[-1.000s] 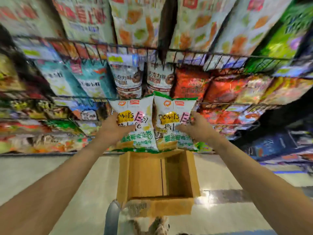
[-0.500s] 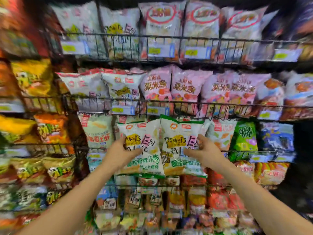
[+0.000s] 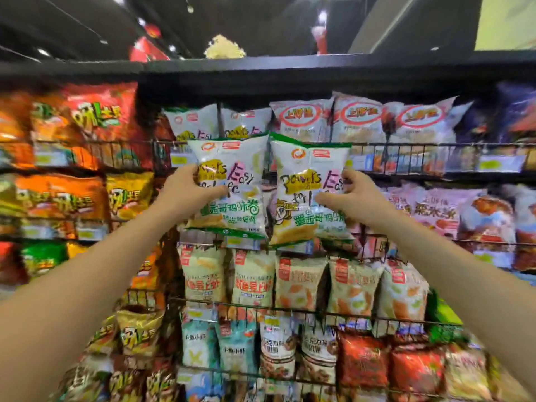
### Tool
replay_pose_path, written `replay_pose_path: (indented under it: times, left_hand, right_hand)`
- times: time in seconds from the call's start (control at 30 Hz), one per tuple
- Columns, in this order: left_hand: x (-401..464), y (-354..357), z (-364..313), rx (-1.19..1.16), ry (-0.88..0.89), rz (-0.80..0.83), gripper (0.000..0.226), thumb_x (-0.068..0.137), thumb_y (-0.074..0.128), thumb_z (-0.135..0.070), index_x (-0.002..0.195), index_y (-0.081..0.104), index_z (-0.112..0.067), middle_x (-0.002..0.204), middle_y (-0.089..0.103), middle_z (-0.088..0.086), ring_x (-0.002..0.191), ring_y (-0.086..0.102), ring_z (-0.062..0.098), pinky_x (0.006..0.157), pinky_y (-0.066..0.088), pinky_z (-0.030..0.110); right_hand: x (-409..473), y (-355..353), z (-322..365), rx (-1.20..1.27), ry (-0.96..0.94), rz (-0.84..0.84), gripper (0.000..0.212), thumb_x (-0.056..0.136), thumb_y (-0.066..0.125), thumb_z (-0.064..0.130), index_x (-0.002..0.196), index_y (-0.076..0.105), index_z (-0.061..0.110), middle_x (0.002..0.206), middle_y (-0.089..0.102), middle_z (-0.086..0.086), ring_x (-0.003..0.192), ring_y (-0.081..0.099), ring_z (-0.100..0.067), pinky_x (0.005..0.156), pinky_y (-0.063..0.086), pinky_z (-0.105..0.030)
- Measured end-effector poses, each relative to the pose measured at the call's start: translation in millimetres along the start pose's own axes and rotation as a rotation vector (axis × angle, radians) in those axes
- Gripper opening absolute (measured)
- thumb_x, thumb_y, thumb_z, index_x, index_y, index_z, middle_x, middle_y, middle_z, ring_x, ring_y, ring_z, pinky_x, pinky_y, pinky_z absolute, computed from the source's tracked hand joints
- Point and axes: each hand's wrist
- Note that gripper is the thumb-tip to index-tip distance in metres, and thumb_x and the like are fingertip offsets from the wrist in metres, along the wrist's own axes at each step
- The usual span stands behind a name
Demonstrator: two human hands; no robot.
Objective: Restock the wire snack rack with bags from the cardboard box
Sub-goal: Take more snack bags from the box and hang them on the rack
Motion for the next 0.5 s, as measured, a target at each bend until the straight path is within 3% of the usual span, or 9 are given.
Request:
replay_pose_path:
  times: [0.03,0.1,0.2,0.27,0.37,0.5]
  left_hand:
    - [6,-10,-1,-0.002,0.006,-0.027,0.060,0.072,0.080,-0.056,0.117,0.061,-0.021,0.100,0.071,0.003,0.070,0.066,0.022,0.058,0.050,0.031]
    - [19,-29,1,-0.004,0.011,-0.089,0.052,0.070,0.081,-0.055,0.105,0.064,-0.021,0.088,0.069,-0.001,0.071,0.067,0.025,0.061,0.053,0.035]
    - [43,-57,10,-0.023,0.059,-0.156,0.042,0.070,0.083,-0.048,0.100,0.065,-0.023,0.089,0.071,-0.003,0.077,0.069,0.022,0.069,0.059,0.043]
    - [63,-75,19,-0.051,0.100,-0.199,0.045,0.071,0.083,-0.047,0.105,0.066,-0.023,0.096,0.073,-0.003,0.085,0.070,0.021,0.077,0.059,0.045]
    - [95,-99,29,-0.107,0.132,-0.247,0.046,0.075,0.082,-0.044,0.111,0.066,-0.019,0.100,0.072,-0.001,0.088,0.069,0.019,0.082,0.057,0.041]
    - [133,-115,42,-0.290,0.201,-0.319,0.036,0.077,0.083,-0.032,0.107,0.065,-0.025,0.103,0.072,-0.008,0.090,0.069,0.007,0.090,0.057,0.036]
  right_hand:
    - [8,-1,6,-0.019,-0.016,-0.006,0.072,0.077,0.082,0.050,0.133,0.047,0.023,0.098,0.066,-0.006,0.078,0.063,-0.024,0.065,0.048,-0.040]
    - [22,1,22,-0.053,-0.049,-0.050,0.086,0.073,0.081,0.058,0.141,0.042,0.024,0.106,0.066,-0.013,0.084,0.067,-0.030,0.075,0.054,-0.046]
    - [44,8,42,-0.007,-0.118,-0.133,0.080,0.067,0.086,0.058,0.130,0.051,0.025,0.110,0.070,-0.010,0.090,0.072,-0.032,0.080,0.059,-0.055]
    - [58,17,60,0.051,-0.159,-0.180,0.063,0.076,0.088,0.033,0.126,0.053,0.017,0.104,0.073,-0.010,0.084,0.074,-0.027,0.073,0.063,-0.047]
    - [83,38,88,0.127,-0.231,-0.273,0.055,0.079,0.085,0.010,0.122,0.051,0.006,0.096,0.071,0.000,0.070,0.071,-0.001,0.058,0.056,-0.015]
    - [120,72,115,0.181,-0.322,-0.442,0.051,0.077,0.086,0.014,0.109,0.047,0.017,0.094,0.065,0.010,0.069,0.062,0.014,0.065,0.057,-0.020]
Point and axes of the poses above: each hand's wrist, its own x-axis towards the middle knuckle, its own y-axis out of the palm, z = x × y
